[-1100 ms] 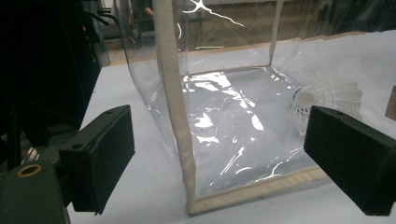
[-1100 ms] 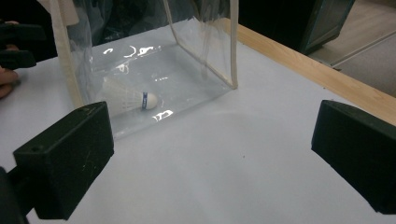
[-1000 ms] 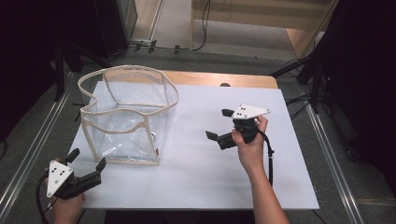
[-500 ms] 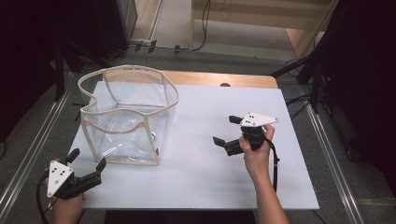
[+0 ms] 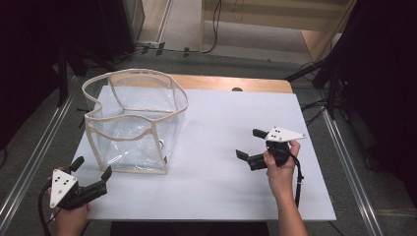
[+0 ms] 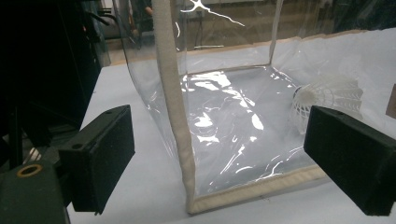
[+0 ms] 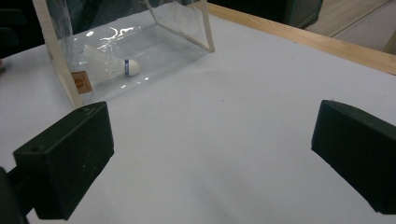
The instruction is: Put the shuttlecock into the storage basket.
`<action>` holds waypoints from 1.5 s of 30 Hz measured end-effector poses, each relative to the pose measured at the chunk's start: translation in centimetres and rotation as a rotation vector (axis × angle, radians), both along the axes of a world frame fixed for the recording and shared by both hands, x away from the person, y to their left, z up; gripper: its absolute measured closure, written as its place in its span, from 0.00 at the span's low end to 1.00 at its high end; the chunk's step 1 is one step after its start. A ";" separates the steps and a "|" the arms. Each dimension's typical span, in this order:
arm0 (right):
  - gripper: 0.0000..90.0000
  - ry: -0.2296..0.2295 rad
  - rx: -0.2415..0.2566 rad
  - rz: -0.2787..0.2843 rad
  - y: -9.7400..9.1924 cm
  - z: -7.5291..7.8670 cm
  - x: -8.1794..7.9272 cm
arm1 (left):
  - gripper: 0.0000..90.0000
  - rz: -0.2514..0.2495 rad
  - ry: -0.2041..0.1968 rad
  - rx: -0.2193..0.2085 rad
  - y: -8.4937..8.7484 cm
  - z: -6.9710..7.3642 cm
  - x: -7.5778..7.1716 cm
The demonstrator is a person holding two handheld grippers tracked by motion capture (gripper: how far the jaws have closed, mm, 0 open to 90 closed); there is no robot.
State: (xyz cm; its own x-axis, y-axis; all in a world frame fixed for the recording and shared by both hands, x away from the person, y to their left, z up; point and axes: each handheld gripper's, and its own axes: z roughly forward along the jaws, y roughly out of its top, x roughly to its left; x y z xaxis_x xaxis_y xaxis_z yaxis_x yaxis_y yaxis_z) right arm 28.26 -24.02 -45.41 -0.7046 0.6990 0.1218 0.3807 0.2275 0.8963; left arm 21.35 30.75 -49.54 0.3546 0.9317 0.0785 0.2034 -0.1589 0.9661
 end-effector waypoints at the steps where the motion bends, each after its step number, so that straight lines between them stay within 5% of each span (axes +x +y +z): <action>1: 0.00 0.000 0.002 -0.004 -0.2 -0.1 -0.1 | 0.10 0.000 -0.001 -0.002 0.0 0.0 0.0; 45: 0.00 0.008 0.005 -0.142 -7.2 -1.7 -4.0 | 0.10 0.001 0.000 0.009 0.0 0.0 0.0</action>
